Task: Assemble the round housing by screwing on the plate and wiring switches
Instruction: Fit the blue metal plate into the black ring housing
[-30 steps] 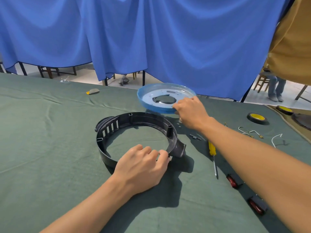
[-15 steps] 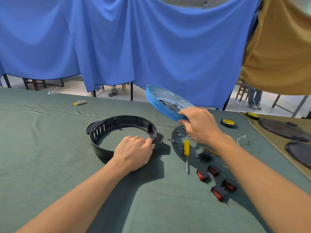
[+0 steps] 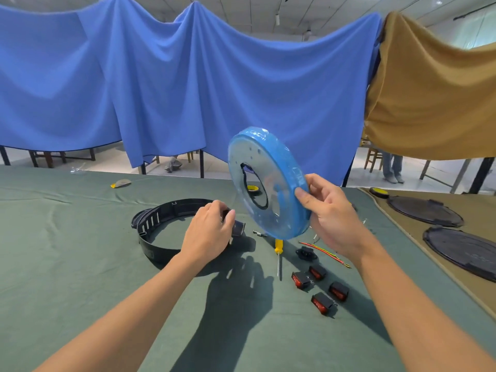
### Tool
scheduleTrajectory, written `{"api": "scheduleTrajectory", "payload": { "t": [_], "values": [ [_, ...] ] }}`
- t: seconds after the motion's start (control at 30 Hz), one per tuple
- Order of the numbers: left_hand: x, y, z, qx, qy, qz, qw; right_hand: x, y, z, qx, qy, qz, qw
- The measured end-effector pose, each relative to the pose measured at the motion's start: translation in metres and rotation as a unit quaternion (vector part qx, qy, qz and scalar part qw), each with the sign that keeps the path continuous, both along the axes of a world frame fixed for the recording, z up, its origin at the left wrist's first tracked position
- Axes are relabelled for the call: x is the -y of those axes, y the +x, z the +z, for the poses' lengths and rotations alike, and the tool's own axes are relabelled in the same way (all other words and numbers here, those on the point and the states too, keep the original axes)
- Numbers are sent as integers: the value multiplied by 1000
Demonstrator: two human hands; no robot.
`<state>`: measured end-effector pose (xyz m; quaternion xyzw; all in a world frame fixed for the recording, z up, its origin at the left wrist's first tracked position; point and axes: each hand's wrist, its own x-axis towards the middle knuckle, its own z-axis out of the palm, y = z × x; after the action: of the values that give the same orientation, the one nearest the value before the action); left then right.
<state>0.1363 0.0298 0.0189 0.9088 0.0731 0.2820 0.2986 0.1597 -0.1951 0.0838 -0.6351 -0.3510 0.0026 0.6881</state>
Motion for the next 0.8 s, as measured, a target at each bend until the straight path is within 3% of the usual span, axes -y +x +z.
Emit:
{"api": "scheduleTrajectory", "payload": {
  "t": [0.13,0.3,0.43,0.6,0.8],
  "values": [
    [6,-9,9,-5,-150,-34,988,13,-8,0,-149,158,89,972],
    [7,-17,23,21,-285,7,958,35,-17,-7,-256,227,116,933],
    [6,-25,33,22,-478,-64,876,47,-22,-17,-317,248,110,909],
    [2,-38,34,-11,-506,-66,860,54,-23,-20,-312,156,41,936],
    [-1,-49,26,-118,-435,-71,890,41,-21,-26,-283,8,-157,946]
  ]
}}
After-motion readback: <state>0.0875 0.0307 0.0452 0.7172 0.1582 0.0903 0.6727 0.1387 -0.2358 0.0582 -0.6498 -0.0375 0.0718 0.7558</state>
